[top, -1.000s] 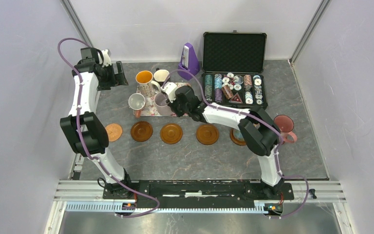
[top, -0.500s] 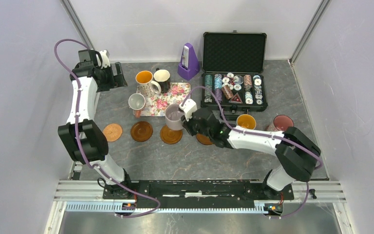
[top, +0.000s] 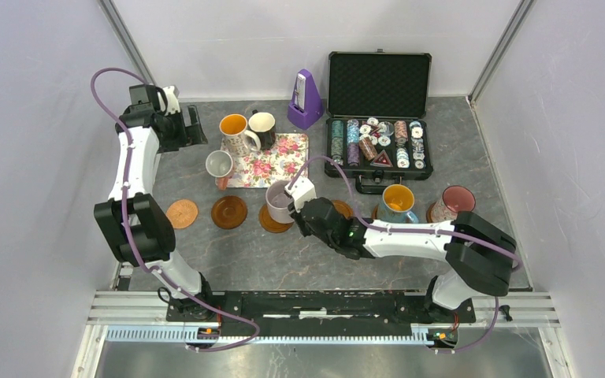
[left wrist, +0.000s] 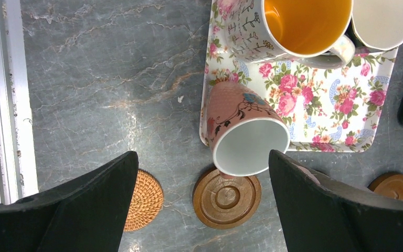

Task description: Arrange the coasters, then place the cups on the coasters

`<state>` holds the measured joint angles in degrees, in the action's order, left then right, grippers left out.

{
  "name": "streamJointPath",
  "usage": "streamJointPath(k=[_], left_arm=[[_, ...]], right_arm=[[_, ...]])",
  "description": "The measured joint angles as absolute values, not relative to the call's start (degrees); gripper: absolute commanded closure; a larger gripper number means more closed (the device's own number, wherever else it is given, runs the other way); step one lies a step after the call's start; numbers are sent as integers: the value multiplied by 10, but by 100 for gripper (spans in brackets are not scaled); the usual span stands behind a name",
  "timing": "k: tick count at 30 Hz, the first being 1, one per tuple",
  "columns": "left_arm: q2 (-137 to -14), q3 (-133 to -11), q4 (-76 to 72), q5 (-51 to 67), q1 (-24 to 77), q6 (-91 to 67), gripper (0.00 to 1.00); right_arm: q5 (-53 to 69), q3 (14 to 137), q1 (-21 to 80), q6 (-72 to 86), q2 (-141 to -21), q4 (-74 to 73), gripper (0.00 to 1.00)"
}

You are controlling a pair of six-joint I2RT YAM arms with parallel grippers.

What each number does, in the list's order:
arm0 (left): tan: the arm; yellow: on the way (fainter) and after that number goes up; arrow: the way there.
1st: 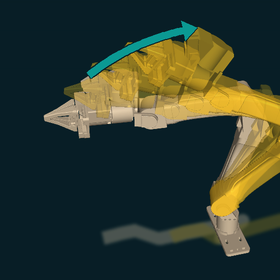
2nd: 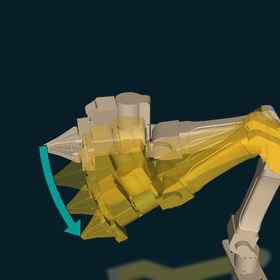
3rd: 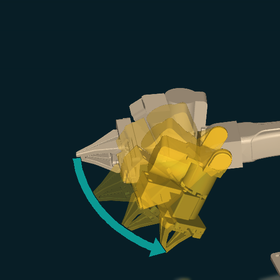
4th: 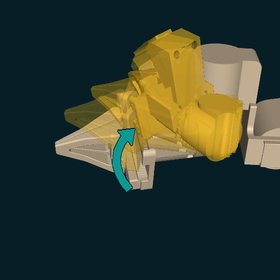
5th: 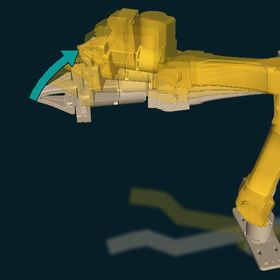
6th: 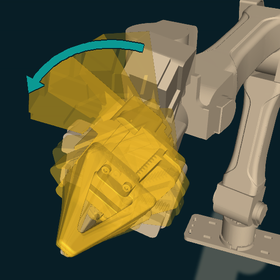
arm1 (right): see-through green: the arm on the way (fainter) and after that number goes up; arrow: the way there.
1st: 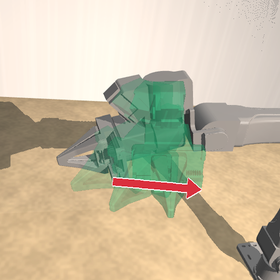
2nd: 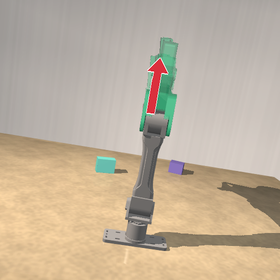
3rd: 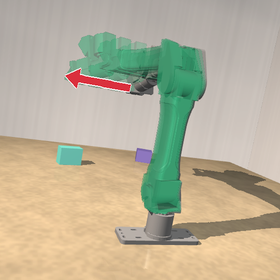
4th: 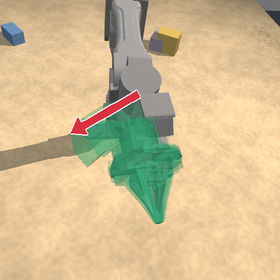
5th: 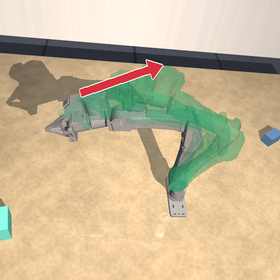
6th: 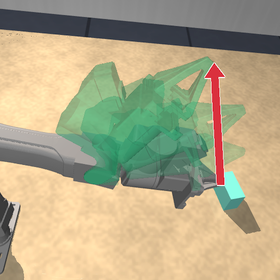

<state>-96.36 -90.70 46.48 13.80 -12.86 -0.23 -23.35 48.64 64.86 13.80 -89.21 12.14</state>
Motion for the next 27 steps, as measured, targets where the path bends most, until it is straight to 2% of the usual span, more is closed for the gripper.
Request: streamJointPath(k=[16,21,27], left_arm=[[-950,-873,444,140,-129,-2,0],[-950,-865,442,140,-129,-2,0],[-950,-865,440,140,-129,-2,0]], right_arm=[[-248,507,665,179,-957,133,99],[-248,516,668,182,-971,137,85],[-257,517,669,182,-976,137,78]])
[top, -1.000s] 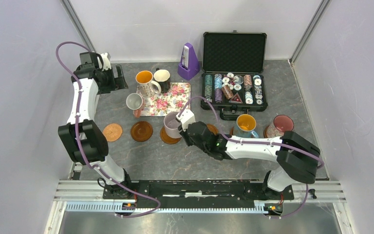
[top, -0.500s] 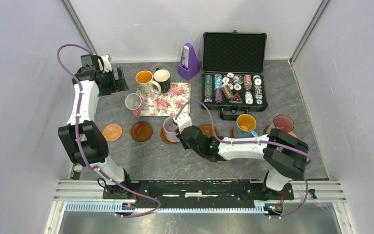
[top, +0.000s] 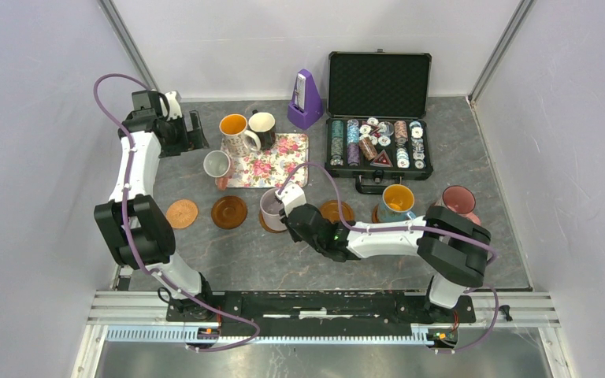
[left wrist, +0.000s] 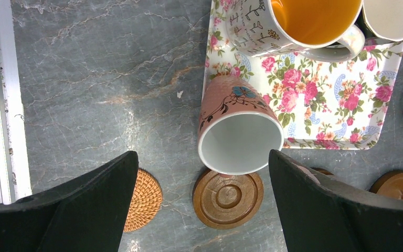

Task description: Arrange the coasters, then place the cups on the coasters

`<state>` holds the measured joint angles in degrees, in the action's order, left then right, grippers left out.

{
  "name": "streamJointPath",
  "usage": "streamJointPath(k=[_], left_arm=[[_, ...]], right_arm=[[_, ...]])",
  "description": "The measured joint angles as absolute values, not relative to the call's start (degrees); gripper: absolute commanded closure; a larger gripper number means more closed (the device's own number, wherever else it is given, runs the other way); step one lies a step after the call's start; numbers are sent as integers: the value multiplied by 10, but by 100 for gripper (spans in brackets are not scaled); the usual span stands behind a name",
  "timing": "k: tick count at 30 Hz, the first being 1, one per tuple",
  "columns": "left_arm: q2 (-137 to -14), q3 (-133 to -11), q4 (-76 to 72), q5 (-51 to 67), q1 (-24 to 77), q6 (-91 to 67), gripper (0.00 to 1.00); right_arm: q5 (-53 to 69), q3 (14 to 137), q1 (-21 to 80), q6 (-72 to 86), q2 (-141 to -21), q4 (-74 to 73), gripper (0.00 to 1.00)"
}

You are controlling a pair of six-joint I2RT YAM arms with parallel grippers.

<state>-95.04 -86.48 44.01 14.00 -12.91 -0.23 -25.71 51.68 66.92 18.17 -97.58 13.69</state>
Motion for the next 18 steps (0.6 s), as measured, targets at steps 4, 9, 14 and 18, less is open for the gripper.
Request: streamJointPath(k=[4,9,14,18], left_arm=[[-950,-865,440,140,-129,-2,0],[-950,-861,440,139,-129,-2,0],[-950,-861,439,138,-129,-2,0],[-950,-861,439,138,-129,-2,0]], right_arm=[[-260,517,669,182,-977,143,68],[-261,517,672,181,-981,175,63],[-260,517,674,182,-981,189,54],[-254,517,674,181,-981,192,45]])
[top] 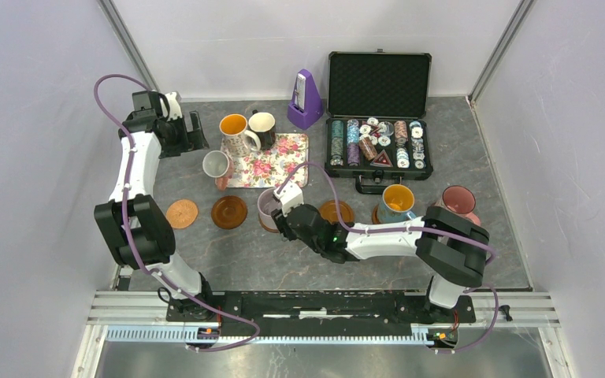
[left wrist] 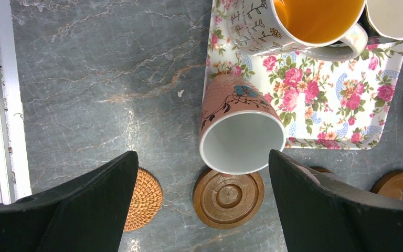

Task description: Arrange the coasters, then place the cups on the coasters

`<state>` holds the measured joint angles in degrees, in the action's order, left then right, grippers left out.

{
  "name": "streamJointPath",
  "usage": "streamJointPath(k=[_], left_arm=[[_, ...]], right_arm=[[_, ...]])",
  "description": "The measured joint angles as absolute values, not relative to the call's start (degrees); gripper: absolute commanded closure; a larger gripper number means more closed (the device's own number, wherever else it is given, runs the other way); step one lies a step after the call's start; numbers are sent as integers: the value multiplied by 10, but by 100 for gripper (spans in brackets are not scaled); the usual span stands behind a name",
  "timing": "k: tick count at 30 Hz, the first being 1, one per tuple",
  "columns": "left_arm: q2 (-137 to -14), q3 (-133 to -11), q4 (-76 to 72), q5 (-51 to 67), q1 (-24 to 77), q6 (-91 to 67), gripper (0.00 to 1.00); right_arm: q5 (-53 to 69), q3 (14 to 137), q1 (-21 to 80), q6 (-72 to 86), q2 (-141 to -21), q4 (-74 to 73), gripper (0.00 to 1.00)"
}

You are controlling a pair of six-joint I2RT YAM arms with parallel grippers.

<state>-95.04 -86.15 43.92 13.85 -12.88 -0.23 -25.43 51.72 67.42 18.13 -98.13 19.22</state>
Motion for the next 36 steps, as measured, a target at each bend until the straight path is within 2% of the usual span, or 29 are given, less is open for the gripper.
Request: streamJointPath(k=[4,9,12,18,21,27,32,36], left_arm=[[-950,-861,439,139,-129,-2,0],[-950,-865,449,147,-129,13,0],[-952,-889,476,160,-129,41,0],[-985,-1002,532,199,-129,99,1],[-1032,-1083,553,224,-129,104,6],[-1159,-1235,599,254,-121,104,6],[-1246,-1305,611,263,-107,96,5],[-1280,-1311,598,288,-94,71,2]], right_arm=[[-237,517,674,171,-976,192,34],[-195,508,674,134,-933,192,10],[-171,508,670,104,-903,192,2],[-74,544,614,36,-874,164,2],[-20,564,568,6,-866,152,2],[35,578,504,-48,-854,126,2],[64,626,464,-83,-883,95,2],[80,651,440,-98,-907,79,2]])
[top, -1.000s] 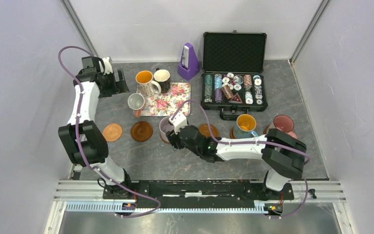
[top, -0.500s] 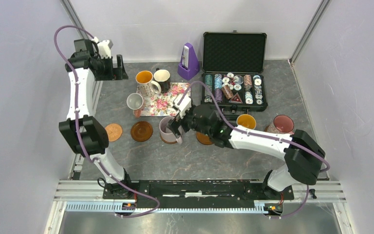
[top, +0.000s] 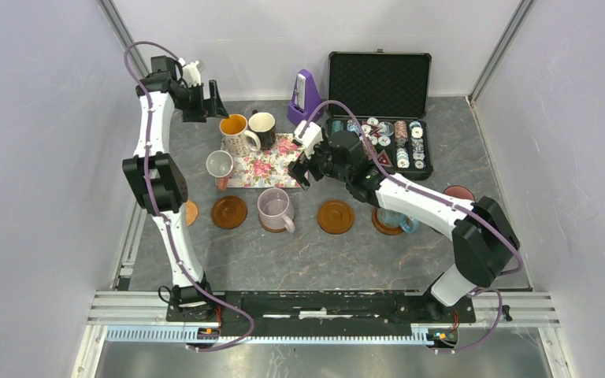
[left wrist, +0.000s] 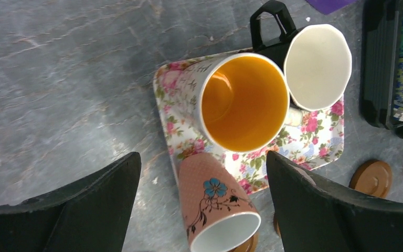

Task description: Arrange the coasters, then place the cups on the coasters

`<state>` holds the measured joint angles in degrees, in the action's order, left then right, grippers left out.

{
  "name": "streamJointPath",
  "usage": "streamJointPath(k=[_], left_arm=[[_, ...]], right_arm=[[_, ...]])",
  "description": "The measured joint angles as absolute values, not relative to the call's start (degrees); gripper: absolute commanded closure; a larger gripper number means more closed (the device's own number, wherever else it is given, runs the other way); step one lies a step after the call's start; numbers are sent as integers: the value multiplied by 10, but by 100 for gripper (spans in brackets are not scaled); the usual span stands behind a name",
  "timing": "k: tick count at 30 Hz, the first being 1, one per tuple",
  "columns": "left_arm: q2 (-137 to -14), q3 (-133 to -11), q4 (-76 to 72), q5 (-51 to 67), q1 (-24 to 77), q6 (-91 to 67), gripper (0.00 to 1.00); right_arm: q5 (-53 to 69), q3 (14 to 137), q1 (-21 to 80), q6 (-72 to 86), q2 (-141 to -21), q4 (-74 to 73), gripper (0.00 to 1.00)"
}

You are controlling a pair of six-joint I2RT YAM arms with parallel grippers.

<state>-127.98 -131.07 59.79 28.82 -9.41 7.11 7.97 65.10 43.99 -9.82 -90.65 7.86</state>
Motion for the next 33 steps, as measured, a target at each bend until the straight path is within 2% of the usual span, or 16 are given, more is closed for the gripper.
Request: streamJointPath(k=[11,18,33], left_arm=[[-1334,-1302,413,385,-84,-76,4],[-1381,-1299,390,418,-84,-109,6],[-1370,-1213,352,470,-81,-120,11]], right_arm=[[105,686,403,-119,-940,21,2],[105,703,392,-134,-946,10,2],[127,753,378,-138,-1001,-3,2]])
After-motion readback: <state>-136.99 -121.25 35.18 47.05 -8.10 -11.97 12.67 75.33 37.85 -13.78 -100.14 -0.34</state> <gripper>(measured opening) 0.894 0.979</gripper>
